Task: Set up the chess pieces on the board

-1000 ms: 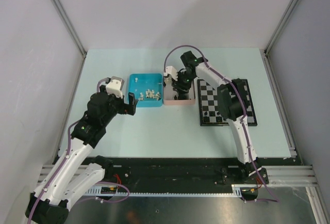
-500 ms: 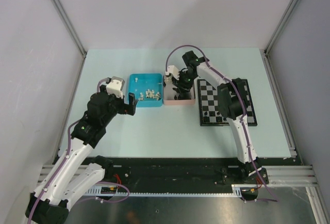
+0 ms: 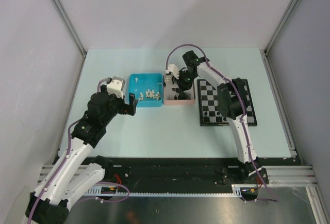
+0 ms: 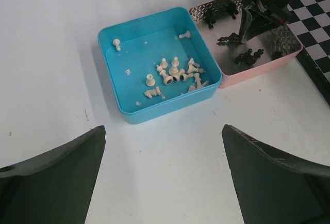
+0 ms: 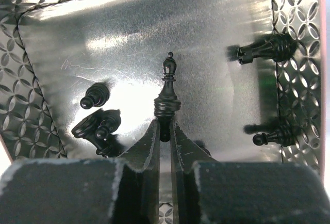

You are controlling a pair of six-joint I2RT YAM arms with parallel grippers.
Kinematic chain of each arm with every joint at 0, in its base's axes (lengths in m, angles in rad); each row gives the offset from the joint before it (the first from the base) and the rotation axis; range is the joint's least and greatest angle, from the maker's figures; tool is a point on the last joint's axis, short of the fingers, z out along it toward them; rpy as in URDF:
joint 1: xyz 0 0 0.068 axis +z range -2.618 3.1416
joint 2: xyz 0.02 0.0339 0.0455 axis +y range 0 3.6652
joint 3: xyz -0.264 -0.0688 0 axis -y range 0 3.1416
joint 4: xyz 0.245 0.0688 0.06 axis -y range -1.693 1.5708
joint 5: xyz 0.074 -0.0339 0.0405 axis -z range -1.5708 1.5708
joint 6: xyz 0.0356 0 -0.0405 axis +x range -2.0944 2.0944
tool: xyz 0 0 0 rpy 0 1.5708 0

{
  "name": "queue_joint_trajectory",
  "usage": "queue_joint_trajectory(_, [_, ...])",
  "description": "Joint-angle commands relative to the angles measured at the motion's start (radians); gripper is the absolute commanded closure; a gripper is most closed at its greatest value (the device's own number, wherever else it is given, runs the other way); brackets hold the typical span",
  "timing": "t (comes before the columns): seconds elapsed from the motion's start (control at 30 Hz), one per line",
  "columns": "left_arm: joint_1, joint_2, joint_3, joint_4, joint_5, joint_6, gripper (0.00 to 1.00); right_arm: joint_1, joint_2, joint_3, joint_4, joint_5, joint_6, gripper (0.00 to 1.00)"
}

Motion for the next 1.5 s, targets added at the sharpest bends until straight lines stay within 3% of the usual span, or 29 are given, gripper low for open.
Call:
queue_joint_trajectory(0.0, [0.005,0.006,-0.008,0.04,0.071,0.04,0.01,-0.013,-0.08,0.016,0.027,-0.031,0.033,0.94])
queue_joint_trajectory(0.27, [0.005,0.083,0.043,0.084,0.246,-0.058,0.0,-0.015,-0.213,-0.033,0.062,-0.114,0.082,0.95])
queue_joint_trajectory(0.47, [0.007,0.248,0.138,0.189,0.371,-0.32,0.01,-0.013,-0.31,-0.14,0.136,-0.194,0.139,0.95])
queue_joint_trajectory(0.6, [0.03,0.37,0.152,0.363,0.45,-0.557,0.02,-0.012,-0.399,-0.219,0.18,-0.239,0.16,0.95])
queue_joint_trajectory(0.77, [0.077,0.534,0.144,0.584,0.58,-0.798,0.14,-0.01,-0.477,-0.3,0.228,-0.295,0.184,0.95])
queue_joint_trajectory(1.03, [0.076,0.758,0.216,0.762,0.666,-0.937,0.29,0.01,-0.538,-0.363,0.271,-0.346,0.219,0.95])
queue_joint_trajectory(1.27, [0.076,0.83,0.207,0.893,0.715,-1.05,0.36,0.028,-0.532,-0.369,0.28,-0.357,0.23,0.95])
queue_joint_trajectory(1.47, [0.076,0.861,0.198,0.905,0.714,-1.067,0.43,0.039,-0.535,-0.368,0.283,-0.361,0.231,0.95])
